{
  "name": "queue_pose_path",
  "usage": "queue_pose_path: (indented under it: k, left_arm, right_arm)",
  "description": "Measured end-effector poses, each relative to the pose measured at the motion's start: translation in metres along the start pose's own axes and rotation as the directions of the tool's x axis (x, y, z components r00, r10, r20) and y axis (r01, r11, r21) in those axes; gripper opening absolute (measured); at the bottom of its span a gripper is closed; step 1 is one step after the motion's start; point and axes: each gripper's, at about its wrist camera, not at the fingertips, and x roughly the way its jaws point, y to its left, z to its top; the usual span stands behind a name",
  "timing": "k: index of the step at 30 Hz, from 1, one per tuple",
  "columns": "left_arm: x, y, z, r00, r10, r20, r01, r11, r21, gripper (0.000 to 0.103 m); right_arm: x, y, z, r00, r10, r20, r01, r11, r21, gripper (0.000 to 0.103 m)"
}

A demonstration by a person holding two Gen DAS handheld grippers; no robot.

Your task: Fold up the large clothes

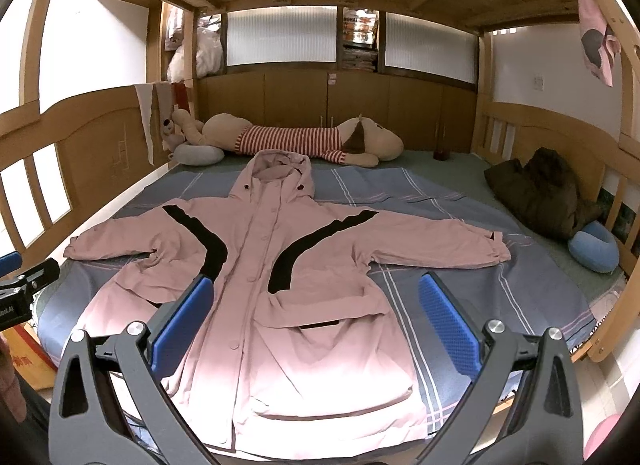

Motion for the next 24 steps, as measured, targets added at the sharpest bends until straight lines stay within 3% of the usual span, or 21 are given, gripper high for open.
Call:
queue_pose_path:
  k: [24]
  left_arm:
    - [0.0004, 0.0009, -0.0003, 1.000, 0.000, -0.004, 0.000, 1.000, 0.003, 0.101]
  right_arm:
    - [-0.0028, -0.0006, -0.0018, 1.000, 0.003, 0.001, -0.003, 1.000, 0.000, 0.102]
